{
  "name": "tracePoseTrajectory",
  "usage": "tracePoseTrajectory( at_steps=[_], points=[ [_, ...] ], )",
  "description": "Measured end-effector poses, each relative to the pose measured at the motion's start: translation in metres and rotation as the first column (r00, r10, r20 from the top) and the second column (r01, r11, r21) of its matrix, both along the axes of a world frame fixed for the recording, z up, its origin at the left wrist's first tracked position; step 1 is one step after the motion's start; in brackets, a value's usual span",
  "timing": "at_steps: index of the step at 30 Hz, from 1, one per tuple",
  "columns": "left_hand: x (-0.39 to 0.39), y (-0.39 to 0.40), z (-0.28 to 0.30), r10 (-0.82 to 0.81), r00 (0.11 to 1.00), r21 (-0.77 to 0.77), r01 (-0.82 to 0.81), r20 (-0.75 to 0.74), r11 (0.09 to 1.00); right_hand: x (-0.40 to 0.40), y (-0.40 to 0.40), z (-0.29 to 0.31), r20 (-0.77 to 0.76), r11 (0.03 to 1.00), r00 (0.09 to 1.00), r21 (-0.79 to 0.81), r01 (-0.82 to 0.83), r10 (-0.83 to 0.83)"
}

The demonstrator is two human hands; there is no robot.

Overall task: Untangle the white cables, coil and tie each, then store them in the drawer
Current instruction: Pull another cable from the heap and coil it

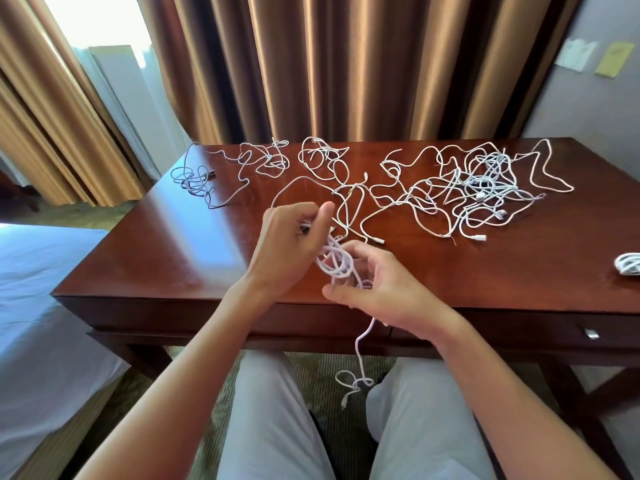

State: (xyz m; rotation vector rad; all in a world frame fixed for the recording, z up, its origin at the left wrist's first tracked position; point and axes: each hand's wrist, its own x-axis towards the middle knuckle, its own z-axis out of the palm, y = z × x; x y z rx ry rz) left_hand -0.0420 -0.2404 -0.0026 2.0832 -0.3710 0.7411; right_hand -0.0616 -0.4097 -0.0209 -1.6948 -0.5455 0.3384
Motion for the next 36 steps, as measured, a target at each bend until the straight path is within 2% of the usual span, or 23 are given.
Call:
tracePoseTrajectory(
  at_steps=[4, 9, 14, 20, 23, 26, 31, 36],
  points=[
    [0.004, 0.008, 0.0, 0.1, 0.995, -0.062, -0.099, 0.018, 0.993, 0.003, -0.017, 0.003, -0.066, 0.997, 0.996, 0.044, -0.064, 0.067],
    [0.013, 0.018, -0.003, 0.163, 0.986, -0.144, -0.166, -0.035, 0.976, 0.009, -0.024, 0.0, -0.067, 0.994, 0.995, 0.078, 0.082, -0.077],
    [0.022, 0.037, -0.01, 0.219, 0.97, -0.276, -0.239, -0.103, 0.931, 0.016, -0.038, -0.008, -0.024, 0.989, 0.992, 0.078, 0.124, -0.123],
    [0.023, 0.046, -0.011, 0.189, 0.958, -0.373, -0.26, -0.218, 0.891, 0.019, -0.051, -0.008, 0.006, 0.989, 0.989, 0.03, 0.147, -0.147],
    [0.023, 0.046, -0.01, 0.194, 0.958, -0.387, -0.264, -0.211, 0.883, 0.02, -0.053, -0.007, 0.072, 0.982, 0.98, -0.029, 0.186, -0.184],
    [0.02, 0.035, -0.008, 0.201, 0.962, -0.333, -0.254, -0.186, 0.908, 0.021, -0.05, -0.006, 0.111, 0.98, 0.977, -0.061, 0.187, -0.18],
    [0.018, 0.018, -0.01, 0.18, 0.968, -0.261, -0.221, -0.174, 0.94, 0.018, -0.032, 0.0, 0.086, 0.981, 0.977, 0.014, 0.196, -0.196],
    [0.016, 0.008, -0.01, 0.124, 0.974, -0.272, -0.174, -0.191, 0.946, 0.018, -0.018, 0.001, -0.138, 0.937, 0.966, 0.246, 0.248, -0.219]
  ],
)
